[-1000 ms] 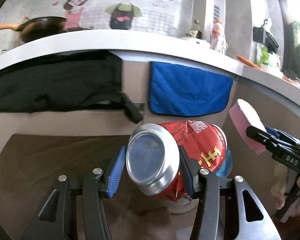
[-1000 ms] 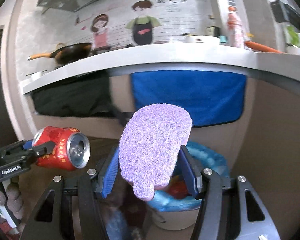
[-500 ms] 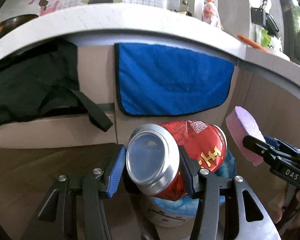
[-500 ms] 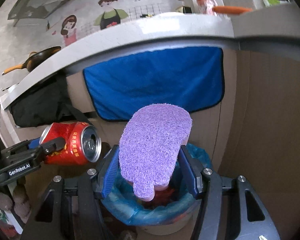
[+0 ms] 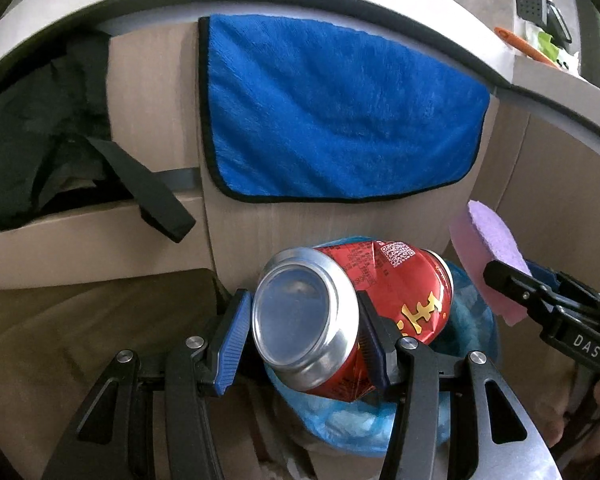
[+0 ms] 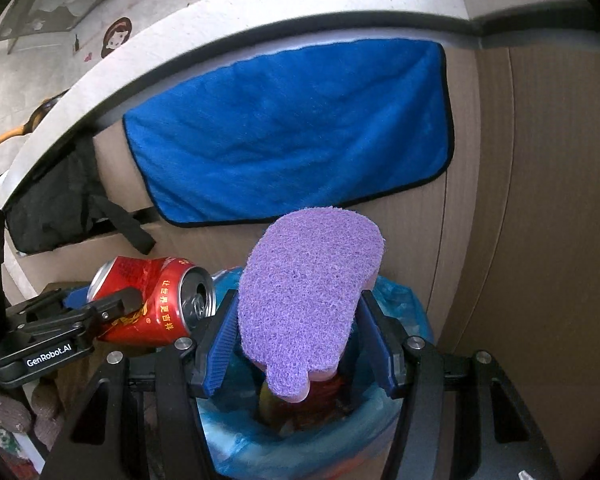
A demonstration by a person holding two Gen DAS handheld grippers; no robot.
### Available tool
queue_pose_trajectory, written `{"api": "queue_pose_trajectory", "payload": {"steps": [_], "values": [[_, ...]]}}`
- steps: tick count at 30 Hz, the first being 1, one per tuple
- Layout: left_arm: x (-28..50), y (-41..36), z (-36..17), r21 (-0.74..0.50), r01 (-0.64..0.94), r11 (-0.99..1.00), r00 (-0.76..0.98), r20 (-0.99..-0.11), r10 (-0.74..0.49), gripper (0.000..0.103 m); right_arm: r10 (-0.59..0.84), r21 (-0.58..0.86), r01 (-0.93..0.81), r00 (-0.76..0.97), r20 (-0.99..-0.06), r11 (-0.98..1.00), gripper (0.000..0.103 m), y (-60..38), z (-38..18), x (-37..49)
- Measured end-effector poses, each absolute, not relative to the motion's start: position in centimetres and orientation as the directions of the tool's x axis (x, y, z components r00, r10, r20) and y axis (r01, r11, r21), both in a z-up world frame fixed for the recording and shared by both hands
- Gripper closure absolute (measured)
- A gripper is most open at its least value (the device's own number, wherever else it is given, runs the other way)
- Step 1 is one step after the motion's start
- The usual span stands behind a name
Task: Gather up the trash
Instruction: 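Carry the soda can and purple sponge over the bin, then open both grippers to drop the can and sponge into the bin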
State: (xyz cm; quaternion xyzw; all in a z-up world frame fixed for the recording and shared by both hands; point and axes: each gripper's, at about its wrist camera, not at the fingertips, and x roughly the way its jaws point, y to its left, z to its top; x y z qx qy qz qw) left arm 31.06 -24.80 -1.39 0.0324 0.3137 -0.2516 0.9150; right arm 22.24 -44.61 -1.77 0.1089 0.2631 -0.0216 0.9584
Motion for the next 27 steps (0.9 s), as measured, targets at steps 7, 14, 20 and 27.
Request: {"api": "queue_pose_trajectory", "payload": {"steps": [7, 14, 20, 27], "values": [[31.7, -25.5, -2.2, -0.090, 0.483, 0.871, 0.673, -0.599, -0.435, 0.051, 0.009, 0.193, 0.108, 0.851, -0.526, 0.975, 0.048, -45.2, -2.8, 23.2], [32.4, -26.1, -3.3, -0.099, 0.480, 0.872, 0.655, -0.620, -0.431, 0.051, 0.024, 0.200, 0.102, 0.839, -0.543, 0.974, 0.048, -45.2, -3.9, 24.2], [32.8, -26.2, -3.5, -0.100, 0.478, 0.873, 0.652, -0.625, -0.429, 0.051, 0.027, 0.195, 0.099, 0.831, -0.555, 0.976, 0.048, -45.2, -4.5, 24.9], [33.4, -26.3, -4.0, -0.109, 0.476, 0.873, 0.639, -0.639, -0.428, 0.051, 0.034, 0.194, 0.097, 0.817, -0.576, 0.976, 0.048, -44.8, -5.3, 25.6]]}}
